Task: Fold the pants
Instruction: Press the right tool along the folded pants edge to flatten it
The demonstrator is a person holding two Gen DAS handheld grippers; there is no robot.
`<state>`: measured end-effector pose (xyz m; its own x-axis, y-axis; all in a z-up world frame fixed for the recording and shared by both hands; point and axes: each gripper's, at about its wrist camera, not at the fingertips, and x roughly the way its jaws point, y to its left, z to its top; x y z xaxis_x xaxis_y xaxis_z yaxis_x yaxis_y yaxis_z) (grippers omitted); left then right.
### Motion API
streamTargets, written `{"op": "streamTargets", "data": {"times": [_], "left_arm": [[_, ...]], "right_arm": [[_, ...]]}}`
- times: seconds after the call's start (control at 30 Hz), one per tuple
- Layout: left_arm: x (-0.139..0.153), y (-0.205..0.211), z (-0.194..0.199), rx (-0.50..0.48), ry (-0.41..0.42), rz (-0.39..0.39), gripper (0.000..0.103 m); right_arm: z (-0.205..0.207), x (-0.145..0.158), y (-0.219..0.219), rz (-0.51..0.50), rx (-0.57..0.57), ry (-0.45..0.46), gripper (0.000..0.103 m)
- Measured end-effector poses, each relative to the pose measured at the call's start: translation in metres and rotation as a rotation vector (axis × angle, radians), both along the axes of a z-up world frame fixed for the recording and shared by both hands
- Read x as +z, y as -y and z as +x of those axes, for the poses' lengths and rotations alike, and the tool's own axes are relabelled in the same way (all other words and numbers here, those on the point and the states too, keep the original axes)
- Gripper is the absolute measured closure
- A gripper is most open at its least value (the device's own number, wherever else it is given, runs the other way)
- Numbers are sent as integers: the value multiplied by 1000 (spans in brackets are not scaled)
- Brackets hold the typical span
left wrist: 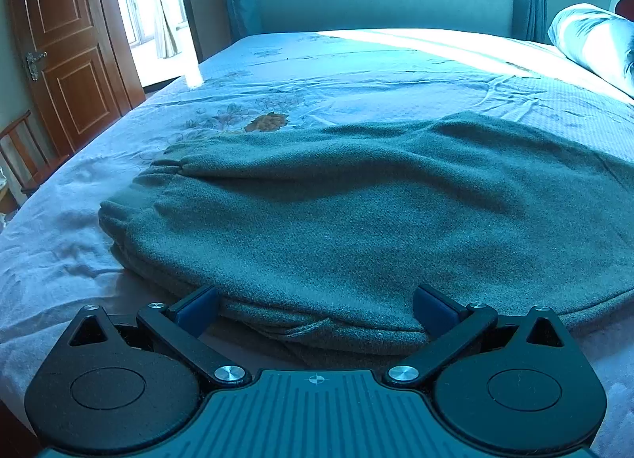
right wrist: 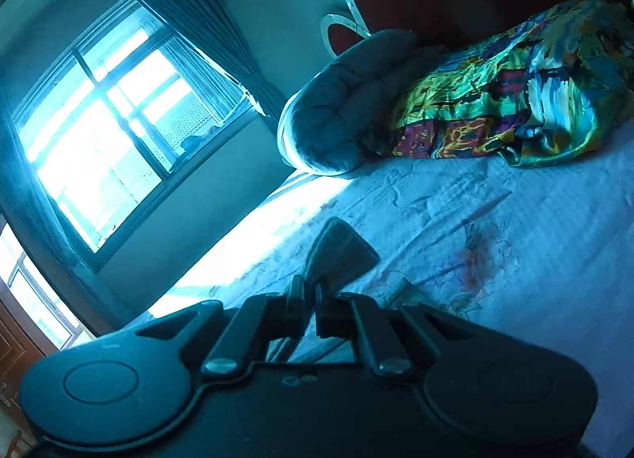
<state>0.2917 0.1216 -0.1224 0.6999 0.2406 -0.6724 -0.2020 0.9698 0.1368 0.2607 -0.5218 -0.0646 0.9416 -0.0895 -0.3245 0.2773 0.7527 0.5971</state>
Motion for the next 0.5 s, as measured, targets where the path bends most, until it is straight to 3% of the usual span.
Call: {"op": "streamTargets", "data": {"times": [0.03,0.1,0.23,0.37,0.43,0.5], "left_arm": [[0,0,1,2,-1,-3,0],[-1,0,1,-1,-4,-1,0],[0,-1,1,-15,-9,1,0],[0,-2,2,-16,-14,-1,0],[2,0,0,-10,-7,4,0],[4,2,-4,-2,18,11,0]], "right_arm": [[5,-13,7,23,-21,-67,103],[17,-59,31,168,-61,-258,103],[7,-72,31,197,-68,-208,103],[5,-66,28,198,-75,-227,102],[-4,-51,9,126,-55,-209,92],[-5,-42,-15,75,41,-211,92]]}}
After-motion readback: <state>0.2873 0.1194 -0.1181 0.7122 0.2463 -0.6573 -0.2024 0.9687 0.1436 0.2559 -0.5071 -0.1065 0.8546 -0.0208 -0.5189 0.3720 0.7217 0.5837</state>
